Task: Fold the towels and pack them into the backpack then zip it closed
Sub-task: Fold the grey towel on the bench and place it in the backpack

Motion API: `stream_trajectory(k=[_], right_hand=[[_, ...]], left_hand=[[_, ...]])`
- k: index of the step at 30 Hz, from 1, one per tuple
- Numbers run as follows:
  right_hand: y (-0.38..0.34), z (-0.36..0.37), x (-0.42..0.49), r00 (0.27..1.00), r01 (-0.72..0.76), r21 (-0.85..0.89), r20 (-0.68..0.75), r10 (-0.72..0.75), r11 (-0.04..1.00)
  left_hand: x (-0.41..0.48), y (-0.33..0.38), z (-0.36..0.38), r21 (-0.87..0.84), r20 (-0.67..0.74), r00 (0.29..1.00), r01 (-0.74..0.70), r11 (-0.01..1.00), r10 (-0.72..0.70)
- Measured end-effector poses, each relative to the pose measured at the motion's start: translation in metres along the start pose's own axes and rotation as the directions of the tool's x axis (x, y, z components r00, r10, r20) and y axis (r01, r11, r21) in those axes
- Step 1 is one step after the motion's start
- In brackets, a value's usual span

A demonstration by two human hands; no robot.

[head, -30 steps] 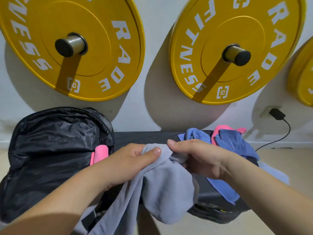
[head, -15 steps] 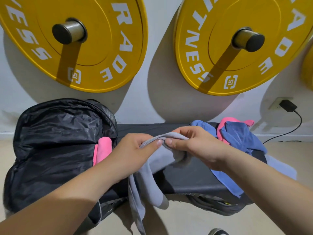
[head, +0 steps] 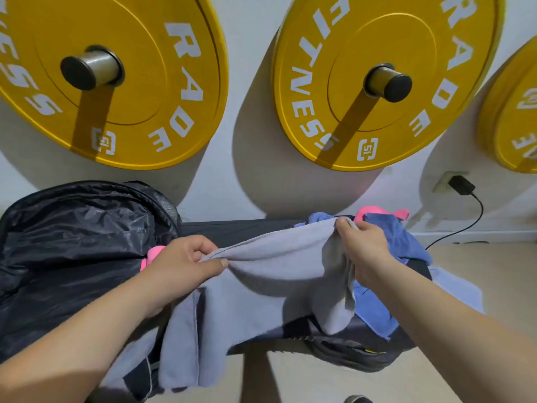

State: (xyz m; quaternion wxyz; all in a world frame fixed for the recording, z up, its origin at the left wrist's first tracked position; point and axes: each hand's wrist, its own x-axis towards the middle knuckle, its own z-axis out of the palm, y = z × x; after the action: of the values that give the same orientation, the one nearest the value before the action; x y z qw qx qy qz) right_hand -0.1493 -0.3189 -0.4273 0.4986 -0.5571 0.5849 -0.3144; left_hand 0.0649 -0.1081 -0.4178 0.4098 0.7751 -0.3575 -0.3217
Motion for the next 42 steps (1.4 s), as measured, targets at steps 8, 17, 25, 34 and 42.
stream_trajectory(k=[8,17,25,34,42], right_hand=[[-0.027,0.041,-0.069,0.739,0.319,0.037,0.615,-0.273,0.947],[-0.026,0.055,-0.062,0.734,0.592,-0.219,0.543,-0.407,0.775],[-0.019,0.027,-0.028,0.926,0.370,-0.236,0.177,-0.334,0.899],[-0.011,0.014,-0.016,0.979,0.201,-0.111,0.066,-0.194,0.973],[-0.022,0.037,-0.030,0.969,-0.086,0.075,0.239,0.066,0.993]], left_hand=[[-0.012,0.012,0.020,-0.101,0.119,0.980,-0.146,0.984,0.158],[-0.006,0.010,0.023,0.190,-0.034,0.970,-0.232,0.954,0.242],[0.006,-0.002,0.007,0.298,-0.106,0.987,-0.086,0.951,0.122],[0.013,-0.003,-0.014,-0.076,-0.462,0.886,0.009,0.997,-0.043],[-0.001,0.009,0.021,-0.447,-0.221,0.961,0.053,0.893,-0.168]])
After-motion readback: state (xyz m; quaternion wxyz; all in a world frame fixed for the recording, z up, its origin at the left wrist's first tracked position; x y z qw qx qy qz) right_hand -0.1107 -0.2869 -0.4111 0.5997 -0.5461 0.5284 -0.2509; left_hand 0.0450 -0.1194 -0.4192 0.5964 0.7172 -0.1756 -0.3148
